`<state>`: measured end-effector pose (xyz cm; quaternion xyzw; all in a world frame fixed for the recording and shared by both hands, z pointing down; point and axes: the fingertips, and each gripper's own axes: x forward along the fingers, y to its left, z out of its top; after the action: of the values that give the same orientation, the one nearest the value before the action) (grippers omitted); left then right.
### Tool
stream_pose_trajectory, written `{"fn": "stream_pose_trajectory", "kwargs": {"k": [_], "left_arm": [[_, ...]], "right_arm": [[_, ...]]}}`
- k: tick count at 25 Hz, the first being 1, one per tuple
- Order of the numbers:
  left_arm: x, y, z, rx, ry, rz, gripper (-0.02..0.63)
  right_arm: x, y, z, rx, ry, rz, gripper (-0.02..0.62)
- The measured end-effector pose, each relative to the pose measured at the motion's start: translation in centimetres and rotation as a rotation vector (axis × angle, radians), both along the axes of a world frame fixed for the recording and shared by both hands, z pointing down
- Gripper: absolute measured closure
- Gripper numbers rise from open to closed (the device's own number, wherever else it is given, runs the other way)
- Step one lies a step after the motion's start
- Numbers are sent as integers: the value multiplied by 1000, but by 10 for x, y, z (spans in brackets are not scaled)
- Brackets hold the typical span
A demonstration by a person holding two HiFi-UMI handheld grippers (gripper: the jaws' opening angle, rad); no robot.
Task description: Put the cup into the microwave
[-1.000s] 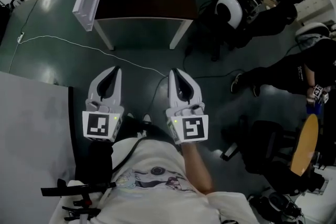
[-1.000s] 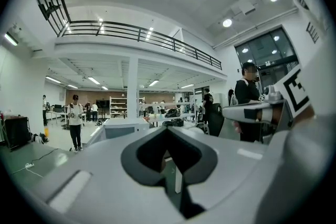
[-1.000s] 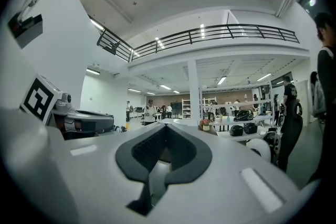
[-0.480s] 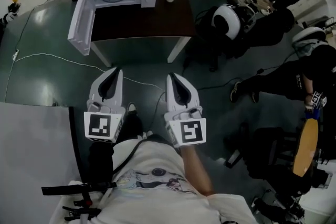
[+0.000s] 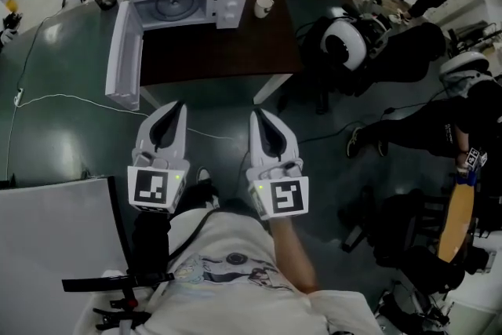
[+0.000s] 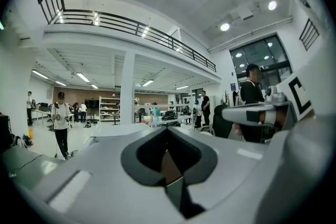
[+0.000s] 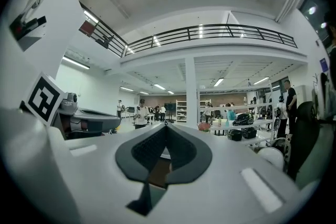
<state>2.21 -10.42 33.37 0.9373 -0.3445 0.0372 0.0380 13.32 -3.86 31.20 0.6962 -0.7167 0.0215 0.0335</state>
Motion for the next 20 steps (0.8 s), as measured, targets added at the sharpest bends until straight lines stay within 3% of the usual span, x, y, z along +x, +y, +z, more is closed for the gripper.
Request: {"fn": "stream_pose_trajectory", "kwargs": {"k": [11, 20], "left_arm": [[11, -28, 13, -57, -40, 7, 609], [32, -91, -28, -45, -76, -87, 609]], "right_arm": [[12, -28, 8, -52, -21, -1, 594], [54, -94, -14, -56, -34, -66, 594]]}}
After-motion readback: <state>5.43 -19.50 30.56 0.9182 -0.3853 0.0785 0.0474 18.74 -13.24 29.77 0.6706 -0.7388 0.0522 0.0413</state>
